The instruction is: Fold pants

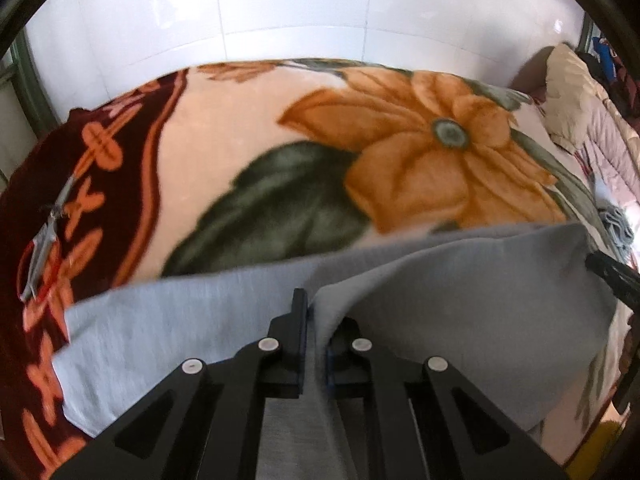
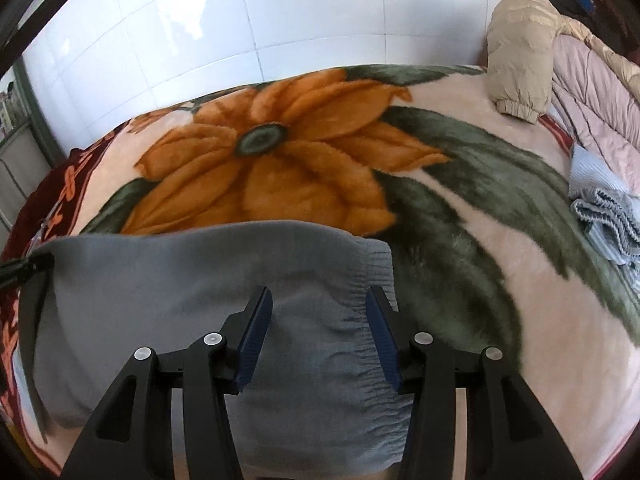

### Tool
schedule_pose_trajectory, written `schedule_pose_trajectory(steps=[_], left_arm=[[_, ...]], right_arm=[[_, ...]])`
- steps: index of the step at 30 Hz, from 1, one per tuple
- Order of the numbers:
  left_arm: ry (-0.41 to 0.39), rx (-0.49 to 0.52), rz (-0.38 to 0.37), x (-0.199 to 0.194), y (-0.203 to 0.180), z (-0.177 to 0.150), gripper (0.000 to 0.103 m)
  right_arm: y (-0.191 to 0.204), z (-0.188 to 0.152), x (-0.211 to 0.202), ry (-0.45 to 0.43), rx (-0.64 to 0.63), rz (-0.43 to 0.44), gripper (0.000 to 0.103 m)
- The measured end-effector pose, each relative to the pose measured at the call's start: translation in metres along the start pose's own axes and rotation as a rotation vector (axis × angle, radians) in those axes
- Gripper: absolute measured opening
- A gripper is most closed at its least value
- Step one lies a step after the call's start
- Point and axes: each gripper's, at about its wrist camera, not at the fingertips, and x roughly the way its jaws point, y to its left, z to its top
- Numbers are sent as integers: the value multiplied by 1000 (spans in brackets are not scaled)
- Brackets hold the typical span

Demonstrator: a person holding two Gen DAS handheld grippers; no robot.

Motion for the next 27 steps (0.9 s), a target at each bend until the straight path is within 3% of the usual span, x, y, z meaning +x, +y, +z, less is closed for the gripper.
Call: schedule_pose_trajectory(steps=[5, 8, 12, 13, 16, 22, 27], left_arm=[[39, 20, -3, 30, 7, 11, 9], [102, 28, -5, 52, 10, 7, 24], [88, 10, 25, 51, 18, -1, 59], [90, -6, 20, 48, 23, -3, 62], [104, -39, -21, 38, 32, -13, 62], [83, -66, -32, 2, 46, -36, 68], [71, -57, -33, -24, 54, -49, 69]], right_arm=[[3, -5, 15, -1, -42, -72, 52], [5, -12, 26, 9, -71, -118, 60], [-6, -17, 28, -1, -15, -87, 62], [-6, -16, 27, 2, -13, -85, 62], [-3, -13, 23, 8, -19, -95, 62], [17, -15, -5, -25, -50, -100, 62], [51, -20, -34, -64, -131, -40, 62]])
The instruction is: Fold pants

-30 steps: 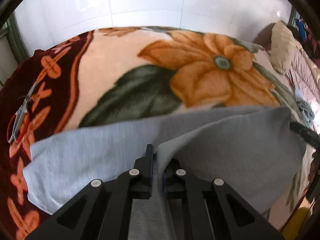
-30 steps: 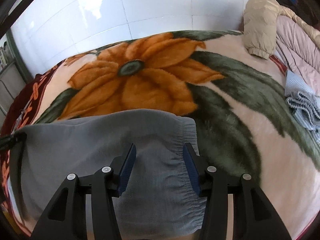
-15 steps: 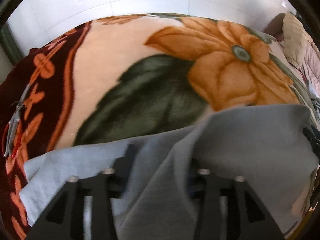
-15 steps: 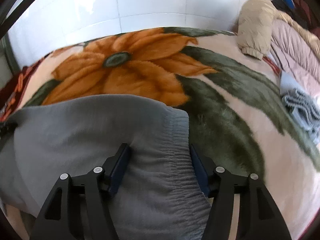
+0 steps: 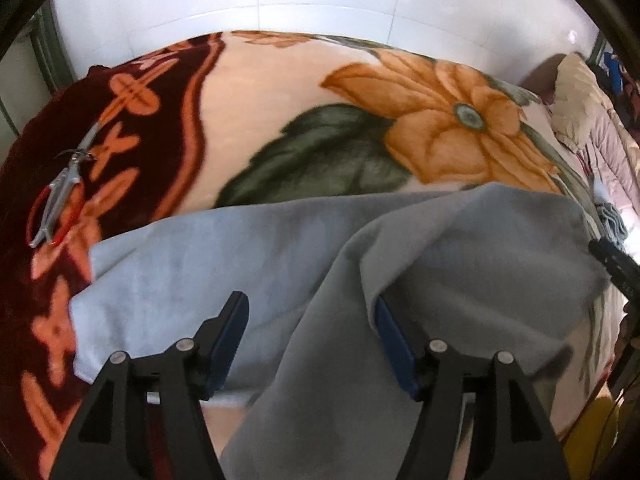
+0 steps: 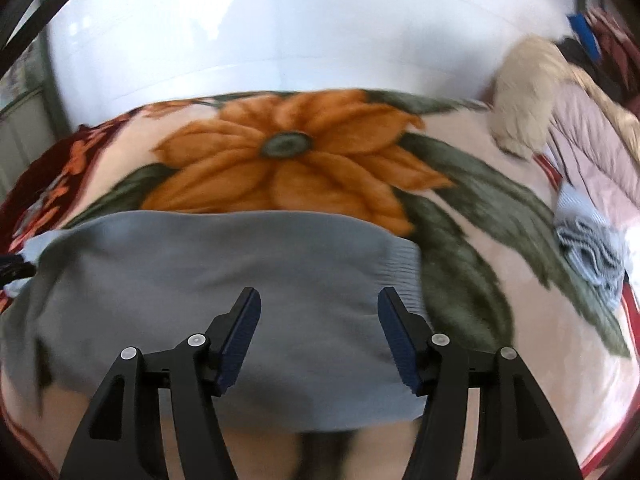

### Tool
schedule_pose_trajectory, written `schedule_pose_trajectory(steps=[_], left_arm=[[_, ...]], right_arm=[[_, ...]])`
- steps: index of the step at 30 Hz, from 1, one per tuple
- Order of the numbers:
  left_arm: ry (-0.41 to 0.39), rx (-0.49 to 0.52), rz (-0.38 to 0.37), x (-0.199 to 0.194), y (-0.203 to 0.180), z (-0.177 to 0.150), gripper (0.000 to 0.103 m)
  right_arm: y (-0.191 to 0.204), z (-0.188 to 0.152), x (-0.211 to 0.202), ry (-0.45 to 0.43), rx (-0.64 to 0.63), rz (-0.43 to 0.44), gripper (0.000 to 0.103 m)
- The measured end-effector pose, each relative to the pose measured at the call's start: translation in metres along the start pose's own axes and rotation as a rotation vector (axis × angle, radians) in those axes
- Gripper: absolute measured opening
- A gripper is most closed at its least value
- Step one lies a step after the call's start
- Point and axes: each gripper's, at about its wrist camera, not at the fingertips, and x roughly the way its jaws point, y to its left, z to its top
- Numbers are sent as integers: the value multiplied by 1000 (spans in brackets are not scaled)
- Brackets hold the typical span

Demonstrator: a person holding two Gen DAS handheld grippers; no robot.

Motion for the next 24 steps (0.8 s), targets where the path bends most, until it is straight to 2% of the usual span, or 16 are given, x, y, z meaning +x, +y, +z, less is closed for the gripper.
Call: schedule_pose_trajectory(steps=[10, 16, 24], left_arm=[[-14, -47, 42, -35, 31, -39, 69], [-14, -139, 62, -42, 62, -63, 69], [3, -202, 113, -48, 97, -91, 69]], right_arm=[[98, -11, -28, 14, -145, 199, 62], [149, -28, -34, 75, -178, 319, 62], [199, -52, -28, 164, -214, 370, 62]])
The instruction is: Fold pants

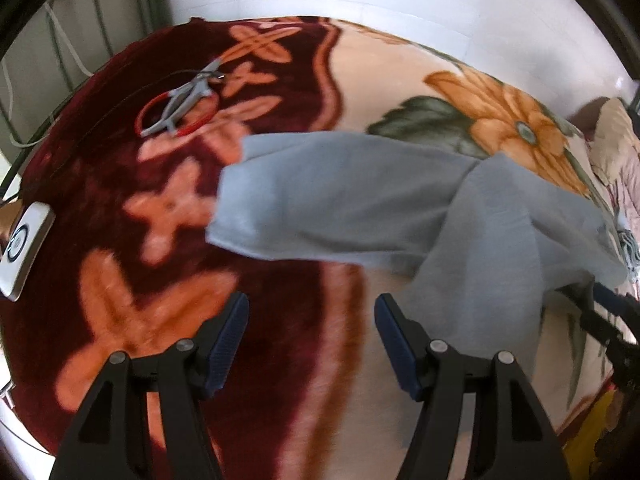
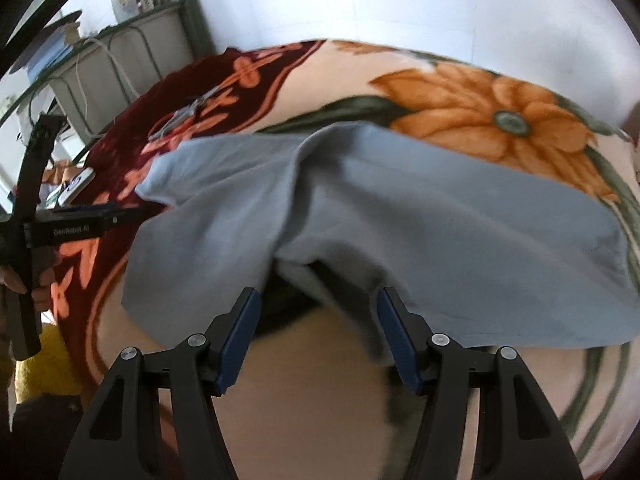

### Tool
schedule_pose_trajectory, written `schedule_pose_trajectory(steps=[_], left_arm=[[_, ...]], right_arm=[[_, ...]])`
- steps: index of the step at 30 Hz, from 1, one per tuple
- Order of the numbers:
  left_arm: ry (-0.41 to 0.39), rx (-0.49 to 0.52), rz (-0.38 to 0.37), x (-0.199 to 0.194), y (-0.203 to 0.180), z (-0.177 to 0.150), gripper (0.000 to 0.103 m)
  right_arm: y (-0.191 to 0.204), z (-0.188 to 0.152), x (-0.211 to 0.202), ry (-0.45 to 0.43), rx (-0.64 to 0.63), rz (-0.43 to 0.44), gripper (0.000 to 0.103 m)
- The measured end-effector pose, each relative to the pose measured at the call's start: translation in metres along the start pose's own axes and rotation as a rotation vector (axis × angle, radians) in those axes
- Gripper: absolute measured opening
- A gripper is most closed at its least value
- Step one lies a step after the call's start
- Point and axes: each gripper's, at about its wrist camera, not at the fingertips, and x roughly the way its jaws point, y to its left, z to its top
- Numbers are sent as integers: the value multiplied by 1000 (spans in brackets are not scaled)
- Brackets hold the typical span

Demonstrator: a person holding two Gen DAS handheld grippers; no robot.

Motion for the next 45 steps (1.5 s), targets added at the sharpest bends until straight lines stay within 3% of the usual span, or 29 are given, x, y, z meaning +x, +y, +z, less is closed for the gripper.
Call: schedule_pose_trajectory(steps=[4, 14, 15, 17, 19, 25, 33, 36, 40, 45], left_arm=[[-25, -23, 19, -2, 14, -4, 69], [-40, -67, -25, 0, 28, -6, 69], [-43, -67, -28, -1, 29, -5, 69], [-45, -69, -30, -1, 32, -4, 69], [-51, -71, -31, -2, 34, -2, 69], [-82, -79, -44, -4, 38, 0, 69], [-131, -135, -61, 3, 47, 17, 69], [-145, -141, -36, 9, 49, 27, 69], [-177, -135, 46, 16, 55, 24, 69], [-137, -147, 70, 31, 69, 14, 69]], right_arm=[[18, -6, 12, 43, 7, 27, 62], [50, -12, 42, 127, -18, 51, 61], [52, -12, 44, 124, -21, 49, 57], [56, -10, 45, 118, -23, 55, 38], [58, -5, 44, 113, -14, 73, 5], [68, 27, 5, 1, -60, 77, 5], [94, 112, -27, -86, -174, 179, 5], [105, 143, -15, -76, -212, 234, 5], [129, 182, 38, 50, -289, 293, 5], [161, 201, 103, 144, -381, 241, 5]])
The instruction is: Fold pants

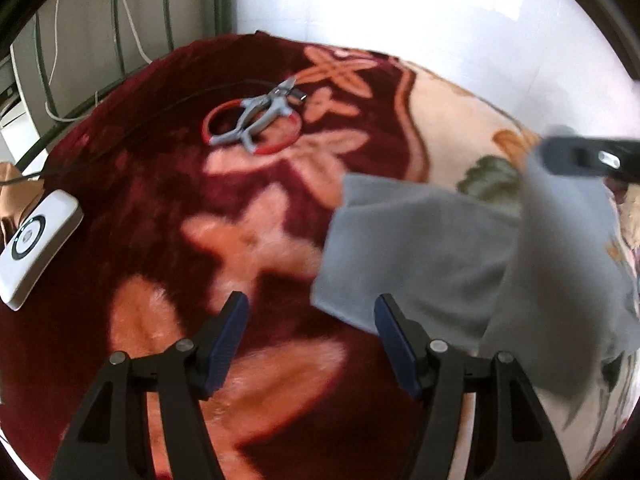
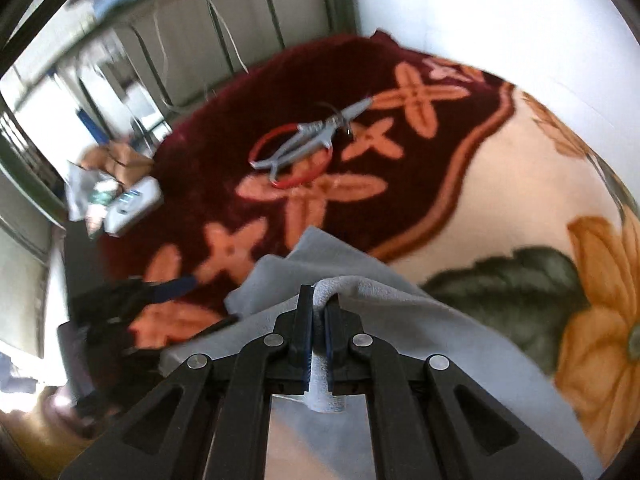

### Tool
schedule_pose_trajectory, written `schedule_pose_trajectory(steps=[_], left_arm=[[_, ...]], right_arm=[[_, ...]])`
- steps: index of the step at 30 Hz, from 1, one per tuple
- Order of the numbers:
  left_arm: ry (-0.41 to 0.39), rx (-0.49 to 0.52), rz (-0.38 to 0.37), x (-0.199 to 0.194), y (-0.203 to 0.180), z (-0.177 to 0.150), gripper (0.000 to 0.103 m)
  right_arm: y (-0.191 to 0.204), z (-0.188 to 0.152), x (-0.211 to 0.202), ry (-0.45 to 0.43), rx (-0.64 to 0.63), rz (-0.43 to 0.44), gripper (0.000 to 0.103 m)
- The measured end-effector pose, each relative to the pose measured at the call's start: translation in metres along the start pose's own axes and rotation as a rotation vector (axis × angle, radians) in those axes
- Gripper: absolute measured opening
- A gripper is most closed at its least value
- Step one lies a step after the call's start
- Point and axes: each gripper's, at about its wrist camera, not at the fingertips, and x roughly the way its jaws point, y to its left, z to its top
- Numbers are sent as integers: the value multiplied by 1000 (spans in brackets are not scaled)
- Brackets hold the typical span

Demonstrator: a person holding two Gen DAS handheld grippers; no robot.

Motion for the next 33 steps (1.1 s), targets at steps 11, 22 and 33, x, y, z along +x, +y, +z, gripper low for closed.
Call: schedule_pose_trajectory(steps=[11, 22, 33], left_arm=[[18, -58, -16, 8, 16, -3, 69], [10, -108, -61, 6, 23, -3, 69], [7, -130, -79, 4, 30, -2, 69]], right_arm=[[-7, 19, 84, 129, 55, -79, 12], [5, 41, 60, 41, 71, -9, 37], [-23, -17, -8, 11, 187, -19, 37]])
